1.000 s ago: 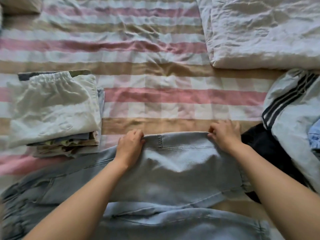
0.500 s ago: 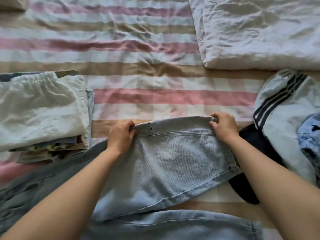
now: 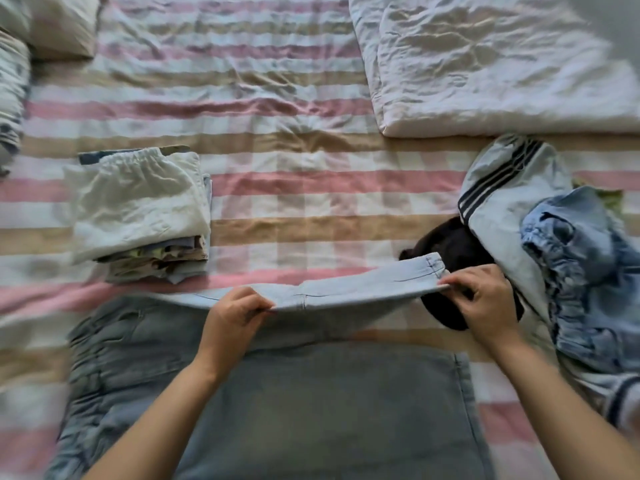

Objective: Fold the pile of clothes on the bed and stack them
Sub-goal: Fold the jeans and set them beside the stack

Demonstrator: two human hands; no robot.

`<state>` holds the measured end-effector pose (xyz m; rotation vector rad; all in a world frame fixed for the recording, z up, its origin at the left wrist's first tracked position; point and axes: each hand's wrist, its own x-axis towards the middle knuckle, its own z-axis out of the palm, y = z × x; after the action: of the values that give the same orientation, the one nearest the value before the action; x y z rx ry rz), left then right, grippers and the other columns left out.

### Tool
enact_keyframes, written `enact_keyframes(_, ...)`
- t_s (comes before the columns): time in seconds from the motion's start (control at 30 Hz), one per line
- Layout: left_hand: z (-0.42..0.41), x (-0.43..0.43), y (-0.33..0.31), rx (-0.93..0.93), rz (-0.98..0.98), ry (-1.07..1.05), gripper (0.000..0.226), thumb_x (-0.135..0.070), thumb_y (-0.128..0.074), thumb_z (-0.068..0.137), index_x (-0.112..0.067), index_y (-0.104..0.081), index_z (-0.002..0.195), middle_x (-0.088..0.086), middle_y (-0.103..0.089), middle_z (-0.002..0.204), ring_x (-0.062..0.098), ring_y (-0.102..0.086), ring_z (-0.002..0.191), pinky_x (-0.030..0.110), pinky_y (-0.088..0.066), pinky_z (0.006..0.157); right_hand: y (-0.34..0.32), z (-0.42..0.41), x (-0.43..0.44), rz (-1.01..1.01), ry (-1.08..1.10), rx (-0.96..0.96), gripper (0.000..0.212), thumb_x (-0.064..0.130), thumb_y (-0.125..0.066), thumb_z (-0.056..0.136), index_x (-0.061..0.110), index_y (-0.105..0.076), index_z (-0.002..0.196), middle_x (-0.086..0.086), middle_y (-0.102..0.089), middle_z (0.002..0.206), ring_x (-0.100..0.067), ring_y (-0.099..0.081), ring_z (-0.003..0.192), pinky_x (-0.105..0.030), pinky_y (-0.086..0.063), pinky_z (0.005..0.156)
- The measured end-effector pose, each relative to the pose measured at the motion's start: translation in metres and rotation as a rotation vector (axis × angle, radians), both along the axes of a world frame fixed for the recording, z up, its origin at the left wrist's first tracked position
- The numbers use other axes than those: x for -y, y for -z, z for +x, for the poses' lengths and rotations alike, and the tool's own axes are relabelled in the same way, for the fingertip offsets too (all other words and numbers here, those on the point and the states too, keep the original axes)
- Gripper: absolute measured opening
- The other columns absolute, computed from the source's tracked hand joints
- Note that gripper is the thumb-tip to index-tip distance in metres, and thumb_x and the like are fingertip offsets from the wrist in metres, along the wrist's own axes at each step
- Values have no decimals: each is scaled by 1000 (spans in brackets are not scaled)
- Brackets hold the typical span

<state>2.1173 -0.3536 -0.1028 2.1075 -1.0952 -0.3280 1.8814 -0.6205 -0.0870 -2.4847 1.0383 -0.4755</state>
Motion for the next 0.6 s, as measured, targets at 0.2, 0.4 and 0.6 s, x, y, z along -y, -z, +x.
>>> enact_keyframes(0.2, -74, -63, -6, 129, -50, 19, 19, -19, -63, 81, -5, -73, 72, 1, -61, 66, 18, -54, 66, 28, -43, 61, 6, -92, -72, -118, -4, 6, 10, 18, -65, 71, 13, -73, 73, -2, -69, 73, -33, -56, 72, -48, -46, 65)
enact_keyframes(0.4, -139, -113, 32, 248, -20, 144, 35, -23, -50, 90, -8, -71, 66, 2, -61, 63, 20, -54, 58, 28, -44, 52, 59, -166, -134, -34, 35, -84, 10, 11, -66, 64, 13, -73, 71, -3, -69, 77, -23, -51, 78, -34, -39, 68)
enact_keyframes(0.6, -167, -128, 68, 318, 144, 248, 24, -15, -53, 79, -12, -65, 58, 2, -58, 61, 21, -52, 53, 28, -42, 47, 94, -186, -156, 165, 64, -244, 33, -20, -71, 57, 5, -74, 77, -19, -62, 84, -41, -58, 79, -37, -45, 75)
